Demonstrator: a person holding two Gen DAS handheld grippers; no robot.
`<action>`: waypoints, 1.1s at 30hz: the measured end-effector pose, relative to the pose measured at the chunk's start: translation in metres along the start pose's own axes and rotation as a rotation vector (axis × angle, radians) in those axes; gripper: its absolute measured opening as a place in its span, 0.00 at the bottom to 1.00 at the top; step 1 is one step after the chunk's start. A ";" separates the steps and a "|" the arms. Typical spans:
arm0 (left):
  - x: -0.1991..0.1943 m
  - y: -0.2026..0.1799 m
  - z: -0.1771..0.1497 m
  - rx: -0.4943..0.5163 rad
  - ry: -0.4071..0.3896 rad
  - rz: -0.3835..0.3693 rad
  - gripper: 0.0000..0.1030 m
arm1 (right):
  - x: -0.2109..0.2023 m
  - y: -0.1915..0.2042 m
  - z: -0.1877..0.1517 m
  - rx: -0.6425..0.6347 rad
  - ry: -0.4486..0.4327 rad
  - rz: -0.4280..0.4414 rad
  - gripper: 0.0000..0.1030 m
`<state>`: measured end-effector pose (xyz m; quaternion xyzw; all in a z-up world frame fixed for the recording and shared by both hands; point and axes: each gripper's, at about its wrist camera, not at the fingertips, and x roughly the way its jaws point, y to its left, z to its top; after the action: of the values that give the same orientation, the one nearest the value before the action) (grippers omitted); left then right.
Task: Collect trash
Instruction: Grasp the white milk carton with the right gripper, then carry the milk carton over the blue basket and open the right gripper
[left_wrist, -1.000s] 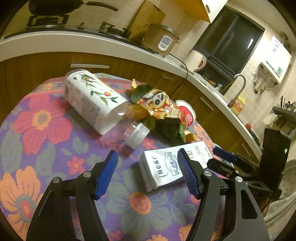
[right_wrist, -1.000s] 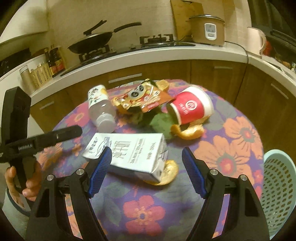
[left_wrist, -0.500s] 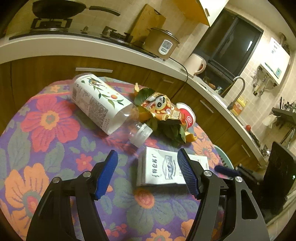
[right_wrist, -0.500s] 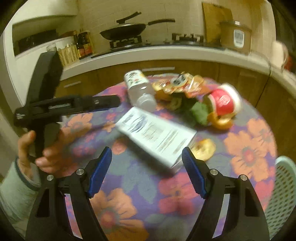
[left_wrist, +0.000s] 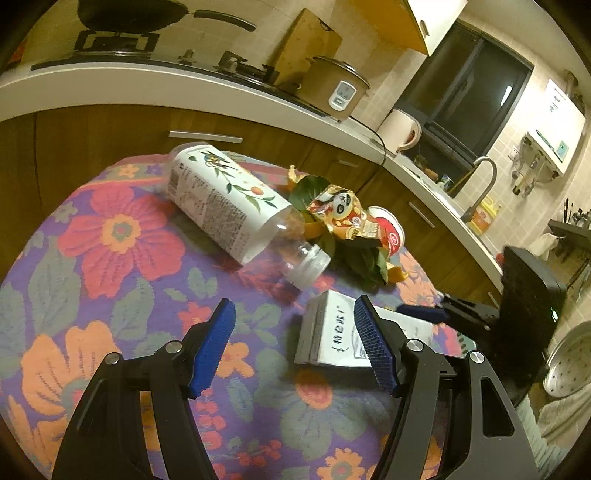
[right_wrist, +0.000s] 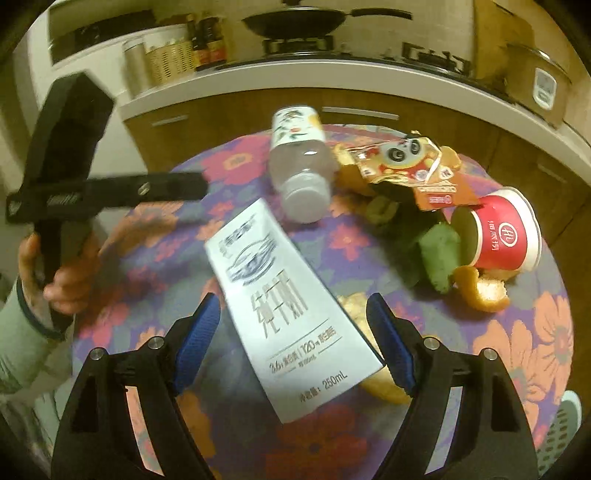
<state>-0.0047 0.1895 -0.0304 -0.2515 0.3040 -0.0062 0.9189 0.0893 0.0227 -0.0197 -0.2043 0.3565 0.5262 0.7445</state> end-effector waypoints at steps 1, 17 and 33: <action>0.000 0.002 0.000 -0.004 0.000 -0.001 0.64 | 0.000 0.006 -0.002 -0.024 0.005 -0.013 0.77; -0.003 -0.022 -0.001 0.029 -0.006 -0.045 0.64 | -0.047 -0.003 -0.014 0.124 -0.125 -0.154 0.52; 0.083 -0.113 -0.009 0.222 0.197 -0.124 0.64 | -0.129 -0.090 -0.106 0.515 -0.316 -0.220 0.52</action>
<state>0.0738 0.0729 -0.0302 -0.1647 0.3741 -0.1213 0.9045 0.1142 -0.1641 -0.0004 0.0378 0.3335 0.3601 0.8705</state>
